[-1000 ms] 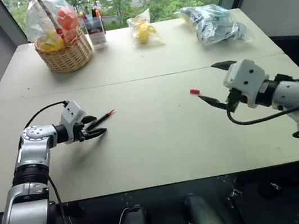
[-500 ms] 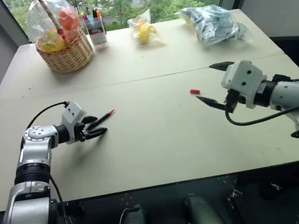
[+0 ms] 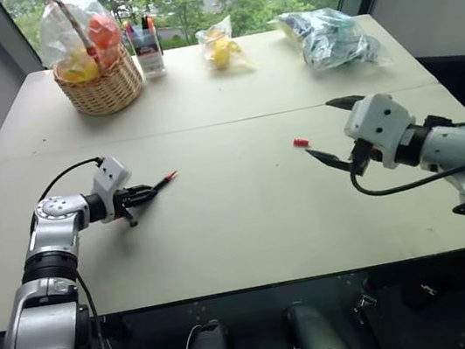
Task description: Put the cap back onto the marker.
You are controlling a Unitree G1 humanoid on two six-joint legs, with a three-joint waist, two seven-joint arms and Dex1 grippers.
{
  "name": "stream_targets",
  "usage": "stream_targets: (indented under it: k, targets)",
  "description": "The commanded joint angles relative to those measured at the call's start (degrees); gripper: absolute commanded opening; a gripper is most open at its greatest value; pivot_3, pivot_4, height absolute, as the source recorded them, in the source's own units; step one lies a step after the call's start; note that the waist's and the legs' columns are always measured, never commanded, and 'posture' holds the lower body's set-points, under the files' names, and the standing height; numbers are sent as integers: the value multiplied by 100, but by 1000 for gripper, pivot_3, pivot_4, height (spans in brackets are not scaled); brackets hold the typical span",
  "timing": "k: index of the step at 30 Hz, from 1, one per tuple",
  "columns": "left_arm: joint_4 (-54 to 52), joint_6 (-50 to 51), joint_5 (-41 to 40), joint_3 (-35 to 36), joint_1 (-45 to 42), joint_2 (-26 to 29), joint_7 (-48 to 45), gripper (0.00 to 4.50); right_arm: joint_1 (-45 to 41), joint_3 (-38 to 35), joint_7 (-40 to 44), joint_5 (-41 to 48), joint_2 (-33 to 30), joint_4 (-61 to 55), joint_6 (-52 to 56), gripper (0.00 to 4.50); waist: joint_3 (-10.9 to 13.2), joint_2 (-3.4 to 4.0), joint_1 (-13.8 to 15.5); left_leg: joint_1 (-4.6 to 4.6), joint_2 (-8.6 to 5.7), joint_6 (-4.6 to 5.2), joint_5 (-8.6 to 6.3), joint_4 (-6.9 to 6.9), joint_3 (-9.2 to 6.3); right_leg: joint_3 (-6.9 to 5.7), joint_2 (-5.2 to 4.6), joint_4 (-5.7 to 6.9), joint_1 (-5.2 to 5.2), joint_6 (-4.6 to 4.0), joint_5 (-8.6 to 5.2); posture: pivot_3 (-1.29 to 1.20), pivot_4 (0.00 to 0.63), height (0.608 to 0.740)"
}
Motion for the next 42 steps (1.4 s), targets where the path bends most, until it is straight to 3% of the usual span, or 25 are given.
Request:
stream_targets:
  k: [1,8,17,25,34,42]
  targets:
    - [182,30,227,-199,107,39,-59,32,-63,-186,-68,-2,-12,-120,-60,4500,0,0,-1,0,0,0,0,0,0,0,0,0,0,0,0,0,150,740]
    - [-435,-593,1,37,268,29,-66,32,-31,-213,-159,98,188,78,-127,4500,0,-1,-3,-1,1,0,0,0,0,1,0,-1,0,0,0,0,150,740]
    - [-2786,430,-798,414,1217,102,8,32,-245,-153,59,306,583,1515,-738,4500,4,-6,-9,-17,1,0,0,0,4,2,-7,-8,-12,0,1,0,150,740]
    - [-4567,1642,-1340,470,1951,239,163,32,-1185,323,794,129,938,3948,-1771,4500,7,-3,-36,-12,3,0,0,-1,7,5,-2,-6,-13,0,1,0,150,740]
    - [-5319,1883,-1426,543,2459,326,500,32,-2840,645,1190,-334,1453,7052,-2980,4500,9,1,-41,-12,4,0,0,-7,10,8,-1,-7,-17,-2,1,0,150,740]
    - [-5640,1884,-1447,624,2793,342,798,32,-3557,684,1112,-727,1599,8714,-3558,4500,10,2,-41,-14,2,0,0,-9,12,9,-6,-10,-17,-2,1,0,150,740]
